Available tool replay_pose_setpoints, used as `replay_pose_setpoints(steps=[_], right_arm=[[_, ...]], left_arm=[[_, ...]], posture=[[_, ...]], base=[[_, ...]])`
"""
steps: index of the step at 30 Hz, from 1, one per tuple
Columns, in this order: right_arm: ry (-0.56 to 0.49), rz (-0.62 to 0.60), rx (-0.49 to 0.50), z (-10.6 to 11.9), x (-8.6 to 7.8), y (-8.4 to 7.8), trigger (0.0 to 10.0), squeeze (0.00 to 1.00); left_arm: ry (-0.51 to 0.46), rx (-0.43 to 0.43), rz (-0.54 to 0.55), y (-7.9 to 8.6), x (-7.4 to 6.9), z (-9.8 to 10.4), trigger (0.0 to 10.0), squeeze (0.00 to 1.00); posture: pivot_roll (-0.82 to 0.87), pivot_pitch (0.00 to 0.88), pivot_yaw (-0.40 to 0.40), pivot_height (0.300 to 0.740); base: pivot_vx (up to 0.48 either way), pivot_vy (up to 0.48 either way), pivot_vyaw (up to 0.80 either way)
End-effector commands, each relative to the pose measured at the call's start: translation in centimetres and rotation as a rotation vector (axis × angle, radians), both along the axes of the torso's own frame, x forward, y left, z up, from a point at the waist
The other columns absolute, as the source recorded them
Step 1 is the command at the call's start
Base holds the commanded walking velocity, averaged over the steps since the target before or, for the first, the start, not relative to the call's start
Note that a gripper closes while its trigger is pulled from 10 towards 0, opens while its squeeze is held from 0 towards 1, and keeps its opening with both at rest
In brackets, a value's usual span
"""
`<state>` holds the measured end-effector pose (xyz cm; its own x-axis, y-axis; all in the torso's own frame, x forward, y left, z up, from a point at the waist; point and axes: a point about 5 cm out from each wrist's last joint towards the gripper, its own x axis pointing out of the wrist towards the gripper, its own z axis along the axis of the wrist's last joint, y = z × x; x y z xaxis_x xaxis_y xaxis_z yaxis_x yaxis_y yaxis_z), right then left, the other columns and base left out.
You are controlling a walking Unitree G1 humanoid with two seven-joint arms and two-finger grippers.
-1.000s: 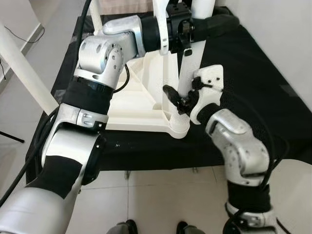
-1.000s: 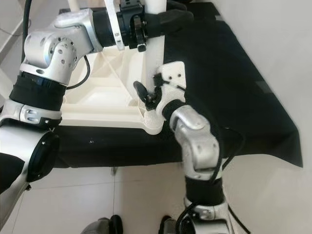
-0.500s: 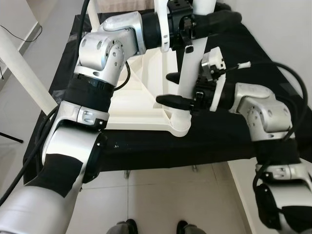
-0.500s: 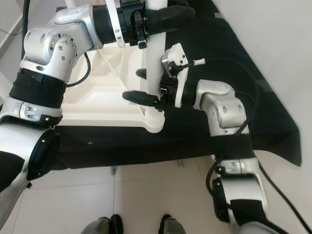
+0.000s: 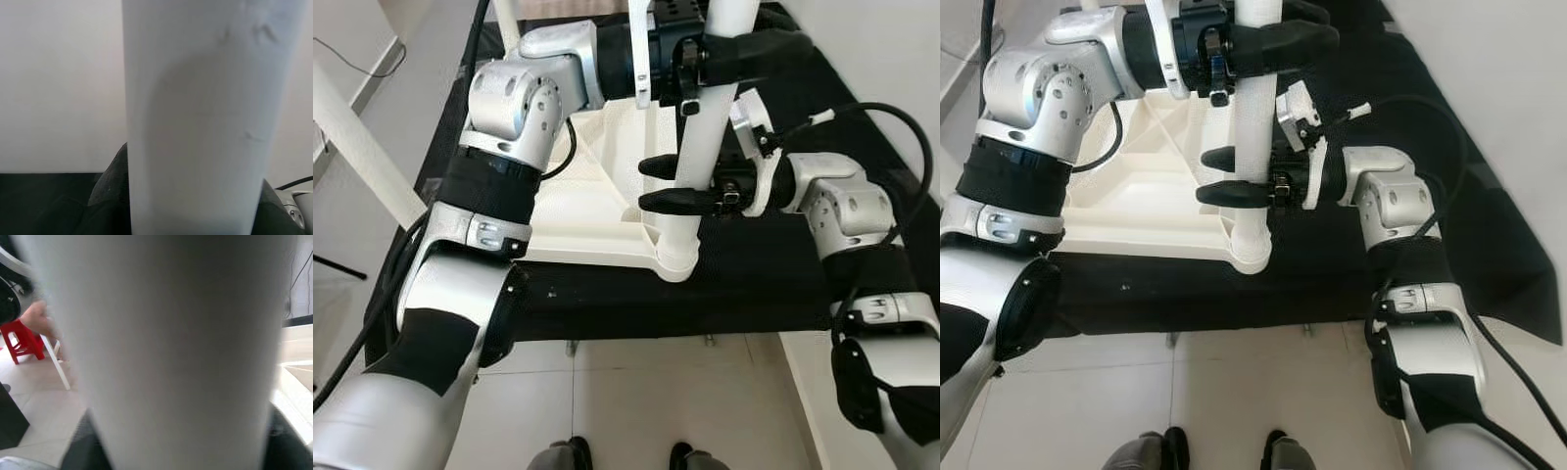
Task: Building children table
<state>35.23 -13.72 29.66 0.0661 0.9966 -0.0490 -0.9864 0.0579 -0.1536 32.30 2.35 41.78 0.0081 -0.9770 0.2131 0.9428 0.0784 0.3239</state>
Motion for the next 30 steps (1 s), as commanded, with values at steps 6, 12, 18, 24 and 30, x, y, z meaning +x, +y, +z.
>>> replay_pose_setpoints(steps=[6,12,18,24,30], right_arm=[[-0.008,0.179,-0.079,-1.5,-1.1,2.9,0.0,0.00],[-0.035,0.111,-0.099,-2.1,-1.0,2.4,0.0,0.00],[-0.032,-0.152,-0.147,-3.3,-1.1,1.9,0.0,0.00],[0.129,-1.166,-0.011,-8.2,-3.9,2.8,0.0,0.00],[0.124,-1.210,0.034,-8.1,-2.9,3.2,0.0,0.00]], left_arm=[[0.021,0.008,-0.038,-1.9,-0.4,-0.6,0.0,0.00],[0.049,-0.007,-0.021,-1.9,-0.2,-0.7,10.0,1.00],[0.072,-0.051,0.024,-0.7,0.3,-0.2,10.0,1.00],[0.090,-0.091,0.123,3.7,0.8,0.0,10.0,0.00],[0.071,-0.070,0.126,4.1,0.2,-0.6,10.0,0.00]], posture=[[-0.04,0.212,0.033,0.740],[-0.05,0.210,0.031,0.740],[-0.07,0.212,0.000,0.740],[-0.06,0.216,-0.014,0.740],[-0.07,0.202,-0.016,0.740]], base=[[0.000,0.000,0.00],[0.000,0.000,0.00],[0.000,0.000,0.00],[0.000,0.000,0.00],[0.000,0.000,0.00]])
